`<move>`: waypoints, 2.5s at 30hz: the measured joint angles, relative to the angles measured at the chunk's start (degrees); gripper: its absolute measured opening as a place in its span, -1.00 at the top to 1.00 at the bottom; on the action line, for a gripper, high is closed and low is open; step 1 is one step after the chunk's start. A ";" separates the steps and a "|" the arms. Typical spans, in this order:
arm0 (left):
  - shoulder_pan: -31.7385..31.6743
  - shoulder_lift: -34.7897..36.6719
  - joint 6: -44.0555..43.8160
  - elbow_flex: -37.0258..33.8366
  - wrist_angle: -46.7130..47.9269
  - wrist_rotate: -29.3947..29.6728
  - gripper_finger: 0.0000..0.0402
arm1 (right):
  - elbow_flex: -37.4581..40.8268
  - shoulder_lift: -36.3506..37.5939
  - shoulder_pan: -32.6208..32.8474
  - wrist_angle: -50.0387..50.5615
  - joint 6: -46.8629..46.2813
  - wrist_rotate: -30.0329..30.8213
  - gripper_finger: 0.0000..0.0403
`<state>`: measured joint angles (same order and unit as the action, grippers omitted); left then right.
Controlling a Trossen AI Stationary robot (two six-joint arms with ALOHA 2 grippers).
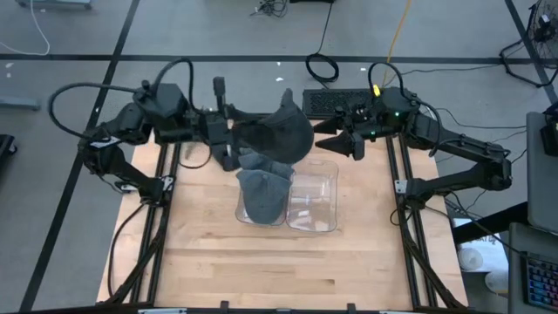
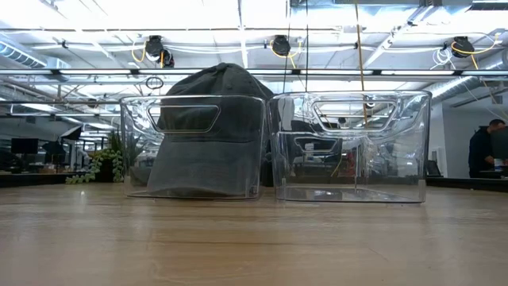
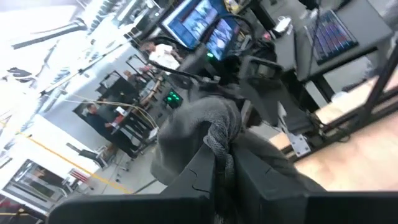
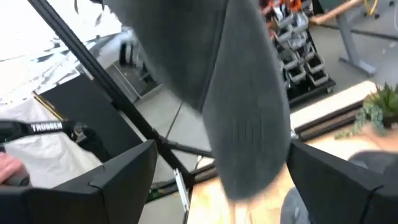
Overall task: Pick & Place hat
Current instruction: Put the bottom black cap into the right transparent bin
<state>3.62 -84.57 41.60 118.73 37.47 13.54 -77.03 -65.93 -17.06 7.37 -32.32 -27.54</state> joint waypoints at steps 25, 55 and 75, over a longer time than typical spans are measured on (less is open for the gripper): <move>-0.80 -3.88 3.77 -0.02 -7.63 3.12 0.87 | 0.00 -0.66 5.07 -2.83 2.76 -1.19 0.25; -1.03 -2.65 -21.83 -0.02 -5.68 5.12 0.05 | 0.02 10.23 5.29 16.50 10.07 9.55 1.00; -2.10 -3.24 -30.81 -0.02 -1.78 2.91 0.18 | 9.63 18.20 13.34 10.29 7.92 12.82 1.00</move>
<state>1.52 -87.81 10.78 118.72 35.69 16.45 -67.40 -47.73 -3.72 17.66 -24.40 -14.72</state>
